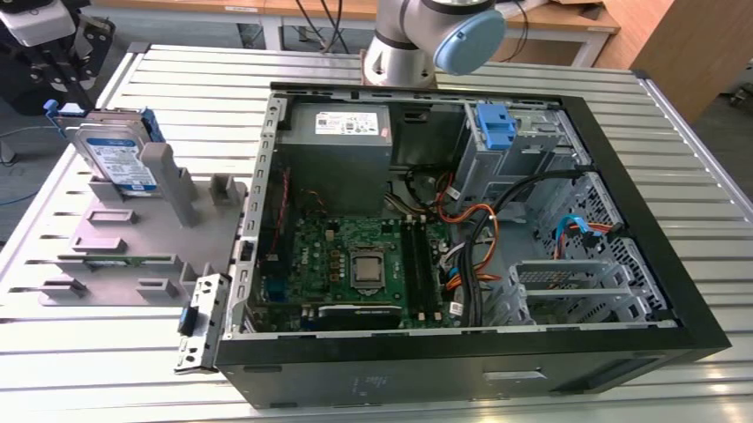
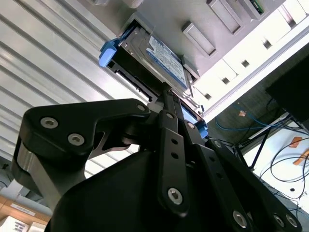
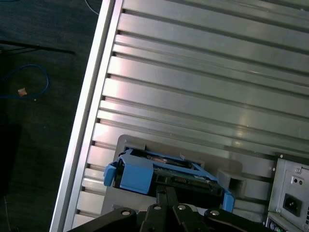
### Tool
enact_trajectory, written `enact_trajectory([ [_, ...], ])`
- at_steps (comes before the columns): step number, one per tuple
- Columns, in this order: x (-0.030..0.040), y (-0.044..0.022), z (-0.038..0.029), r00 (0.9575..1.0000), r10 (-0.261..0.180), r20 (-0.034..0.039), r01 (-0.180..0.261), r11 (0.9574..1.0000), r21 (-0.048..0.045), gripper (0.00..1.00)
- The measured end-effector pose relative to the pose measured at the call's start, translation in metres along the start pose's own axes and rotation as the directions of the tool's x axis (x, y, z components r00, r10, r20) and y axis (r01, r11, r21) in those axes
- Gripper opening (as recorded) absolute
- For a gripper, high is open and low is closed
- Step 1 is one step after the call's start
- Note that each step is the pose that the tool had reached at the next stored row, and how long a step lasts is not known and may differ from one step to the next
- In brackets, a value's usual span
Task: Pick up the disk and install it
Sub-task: 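Pick up the disk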
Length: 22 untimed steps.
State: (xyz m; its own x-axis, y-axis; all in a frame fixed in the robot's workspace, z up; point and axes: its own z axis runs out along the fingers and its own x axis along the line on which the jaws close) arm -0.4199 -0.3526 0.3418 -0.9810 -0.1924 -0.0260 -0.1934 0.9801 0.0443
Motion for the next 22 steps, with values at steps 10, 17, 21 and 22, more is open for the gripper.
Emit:
enact_trajectory([
  [10,0.0000,0.0000,0.0000,1.0000,-0.004,-0.0002,0.004,1.0000,-0.0001,0.11],
  [17,0.0000,0.0000,0.0000,0.9994,-0.034,-0.0014,0.034,0.9994,-0.0009,0.11],
  [21,0.0000,0.0000,0.0000,0.9976,-0.069,-0.0028,0.069,0.9976,-0.0018,0.11],
  [22,0.0000,0.0000,0.0000,0.9971,-0.076,-0.0031,0.076,0.9971,-0.0020,0.11],
])
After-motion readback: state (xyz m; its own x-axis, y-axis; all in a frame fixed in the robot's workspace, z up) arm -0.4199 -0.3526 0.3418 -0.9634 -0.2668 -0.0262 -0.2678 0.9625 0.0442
